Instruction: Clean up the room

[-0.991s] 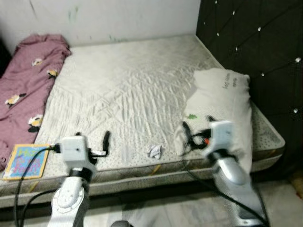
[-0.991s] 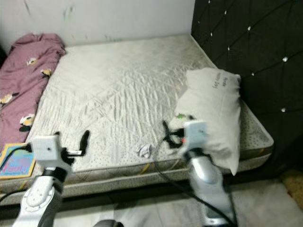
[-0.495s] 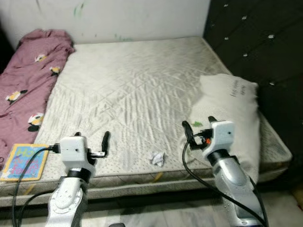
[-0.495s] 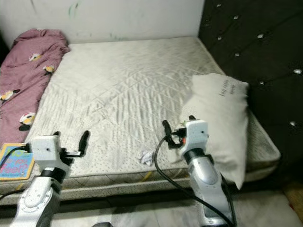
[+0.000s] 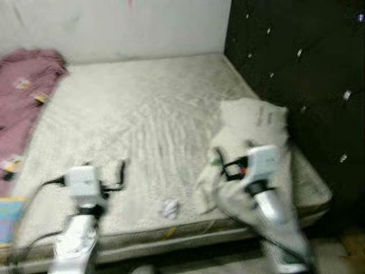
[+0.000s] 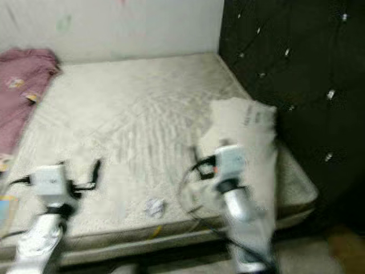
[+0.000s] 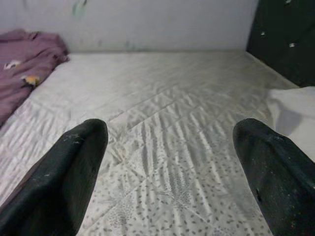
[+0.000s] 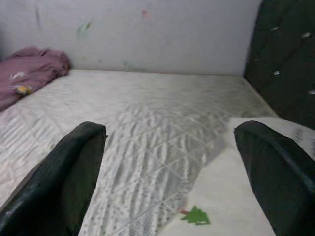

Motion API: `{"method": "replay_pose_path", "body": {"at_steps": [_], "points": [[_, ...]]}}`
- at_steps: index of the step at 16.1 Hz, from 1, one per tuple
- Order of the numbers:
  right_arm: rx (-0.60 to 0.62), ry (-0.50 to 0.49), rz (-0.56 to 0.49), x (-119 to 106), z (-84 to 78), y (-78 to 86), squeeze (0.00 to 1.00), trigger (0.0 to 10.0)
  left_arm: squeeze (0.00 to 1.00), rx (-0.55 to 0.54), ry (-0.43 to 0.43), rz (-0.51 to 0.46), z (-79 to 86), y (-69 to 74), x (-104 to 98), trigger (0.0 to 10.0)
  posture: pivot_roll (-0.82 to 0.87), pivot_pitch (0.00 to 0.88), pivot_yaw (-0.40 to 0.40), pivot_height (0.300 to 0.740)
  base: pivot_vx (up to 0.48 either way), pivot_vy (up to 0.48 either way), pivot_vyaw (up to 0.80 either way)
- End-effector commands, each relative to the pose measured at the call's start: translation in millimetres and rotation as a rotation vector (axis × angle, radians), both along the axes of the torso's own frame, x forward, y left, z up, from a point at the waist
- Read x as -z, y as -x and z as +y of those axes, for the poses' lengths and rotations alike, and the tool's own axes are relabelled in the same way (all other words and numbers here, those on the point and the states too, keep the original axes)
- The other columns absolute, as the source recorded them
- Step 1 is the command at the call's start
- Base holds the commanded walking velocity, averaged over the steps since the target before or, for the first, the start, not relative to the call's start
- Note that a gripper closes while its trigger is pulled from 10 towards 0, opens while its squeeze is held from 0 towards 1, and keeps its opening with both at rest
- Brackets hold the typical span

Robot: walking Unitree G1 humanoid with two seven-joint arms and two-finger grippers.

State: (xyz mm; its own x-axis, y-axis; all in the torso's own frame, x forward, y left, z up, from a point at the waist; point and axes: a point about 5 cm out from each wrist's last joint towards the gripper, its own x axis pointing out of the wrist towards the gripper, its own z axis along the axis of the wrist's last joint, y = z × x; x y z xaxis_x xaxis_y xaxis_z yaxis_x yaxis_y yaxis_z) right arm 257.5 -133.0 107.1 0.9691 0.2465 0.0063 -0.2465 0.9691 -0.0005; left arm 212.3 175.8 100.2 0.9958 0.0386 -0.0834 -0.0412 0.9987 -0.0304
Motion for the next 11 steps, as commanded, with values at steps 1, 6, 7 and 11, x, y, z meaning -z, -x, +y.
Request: {"method": "replay_pose_path", "body": {"at_steps": [1,6,7,11], "points": [[0.027,0.008,0.002,-0.1,-8.4,0.5,0.00,10.0,0.00,0.009,0.005,0.010,-3.8,-0.1,1.1,10.0,0.04,0.028,0.006,0.740,0.000,0.000,0.00],[0.018,0.007,-0.001,0.7,-6.0,-0.1,0.00,10.0,0.00,0.000,-0.012,0.017,-3.9,-2.7,2.3,10.0,0.04,0.017,0.005,0.740,0.000,0.000,0.31],[0.021,0.000,0.006,1.5,-6.5,-0.4,0.00,10.0,0.00,-0.002,-0.008,0.018,-3.7,-2.8,2.5,10.0,0.04,0.017,0.003,0.740,0.000,0.409,0.00],[0.023,-0.028,0.015,2.8,-5.5,-1.4,0.00,10.0,0.00,-0.003,-0.015,0.018,-3.2,-2.8,3.0,10.0,0.05,0.011,0.008,0.740,0.000,0.440,0.00]]}}
